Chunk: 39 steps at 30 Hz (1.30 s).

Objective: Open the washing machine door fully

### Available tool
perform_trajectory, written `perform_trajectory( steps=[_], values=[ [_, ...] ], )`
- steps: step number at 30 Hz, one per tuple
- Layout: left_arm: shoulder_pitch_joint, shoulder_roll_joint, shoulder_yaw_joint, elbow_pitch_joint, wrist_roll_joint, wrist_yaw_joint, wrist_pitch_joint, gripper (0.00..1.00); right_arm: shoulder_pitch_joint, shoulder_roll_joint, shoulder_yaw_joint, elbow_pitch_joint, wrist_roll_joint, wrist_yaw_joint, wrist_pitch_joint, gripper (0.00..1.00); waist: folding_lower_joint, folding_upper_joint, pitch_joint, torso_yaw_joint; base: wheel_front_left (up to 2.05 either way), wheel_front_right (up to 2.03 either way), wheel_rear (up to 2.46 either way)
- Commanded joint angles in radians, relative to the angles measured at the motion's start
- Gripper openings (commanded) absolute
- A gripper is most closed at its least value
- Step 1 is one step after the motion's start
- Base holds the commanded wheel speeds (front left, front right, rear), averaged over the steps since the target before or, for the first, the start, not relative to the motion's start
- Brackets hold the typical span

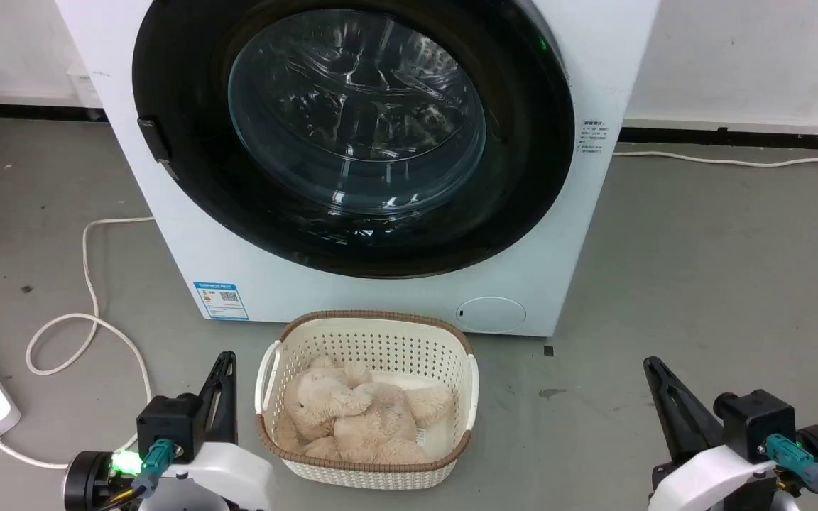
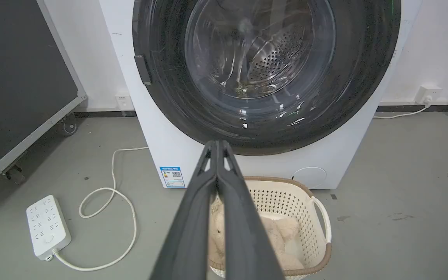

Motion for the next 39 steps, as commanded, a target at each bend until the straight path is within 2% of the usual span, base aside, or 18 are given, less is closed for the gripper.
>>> perform_trajectory(
  steps=[1, 32, 33, 39],
  values=[
    [0.003, 0.0, 0.0, -0.004, 0.003, 0.003, 0.0, 0.0, -0.012, 0.004, 0.0, -0.005, -0.005, -0.001, 0.001, 0.0, 0.0, 0.0, 0.0, 0.0, 0.0, 0.0, 0.0],
    [0.003, 0.0, 0.0, -0.004, 0.003, 0.003, 0.0, 0.0, -0.012, 0.004, 0.0, -0.005, -0.005, -0.001, 0.001, 0.0, 0.0, 0.0, 0.0, 0.0, 0.0, 0.0, 0.0],
    [0.0, 0.0, 0.0, 0.0, 0.0, 0.0, 0.0, 1.0, 0.0, 0.0, 0.0, 0.0, 0.0, 0.0, 0.0, 1.0, 0.0, 0.0, 0.0, 0.0, 0.0, 0.0, 0.0],
    [0.0, 0.0, -0.003, 0.001, -0.001, 0.001, -0.005, 1.0, 0.001, 0.0, 0.001, 0.001, 0.007, 0.0, -0.005, 1.0, 0.0, 0.0, 0.0, 0.0, 0.0, 0.0, 0.0]
  ],
)
